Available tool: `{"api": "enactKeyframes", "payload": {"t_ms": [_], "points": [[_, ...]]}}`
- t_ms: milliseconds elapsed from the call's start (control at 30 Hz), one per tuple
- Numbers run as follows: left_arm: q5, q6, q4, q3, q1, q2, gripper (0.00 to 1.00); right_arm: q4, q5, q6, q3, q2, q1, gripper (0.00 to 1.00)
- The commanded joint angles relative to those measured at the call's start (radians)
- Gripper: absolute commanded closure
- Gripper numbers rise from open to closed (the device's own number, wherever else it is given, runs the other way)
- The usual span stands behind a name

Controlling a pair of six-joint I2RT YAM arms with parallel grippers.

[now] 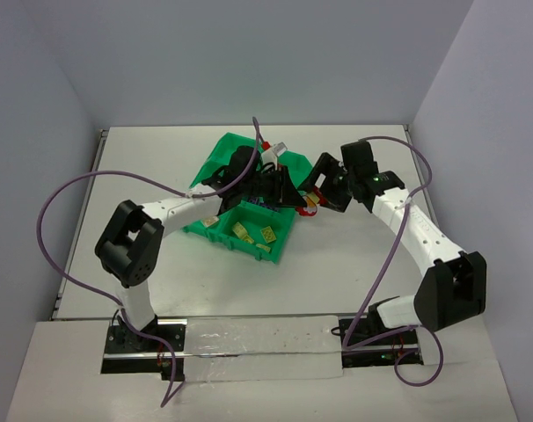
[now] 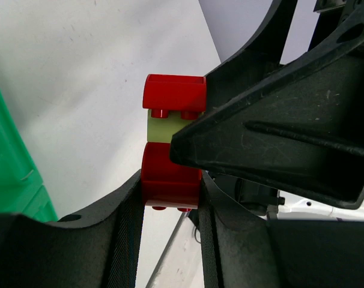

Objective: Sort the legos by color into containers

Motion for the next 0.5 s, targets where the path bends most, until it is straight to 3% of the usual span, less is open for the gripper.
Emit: {"api": "enactKeyframes", "payload": {"t_ms": [0,100,233,467], "points": [[0.134,0.106,-0.041,-0.008,0.046,-0.085,1.00,0.122,-0.116,-0.110,0.008,-0.058,0.003,0.10],[0.189,0.138,-0.066,-0.027,0.097,-0.109,1.00,0.140,-0.163,-0.193,0.008,-0.091,-0.001,0.11],[0.204,0.317,-0.313,0.055,0.126,-0.129,1.00,0.123,-0.207,-0.289,0.019,-0.133,-0.002,0.12],[0.329,0.482,-0.501,0.078,0.182,-0.225,1.00,0.228,-0.174,-0.396,-0.056,-0.266,-0.002,0.11]]}}
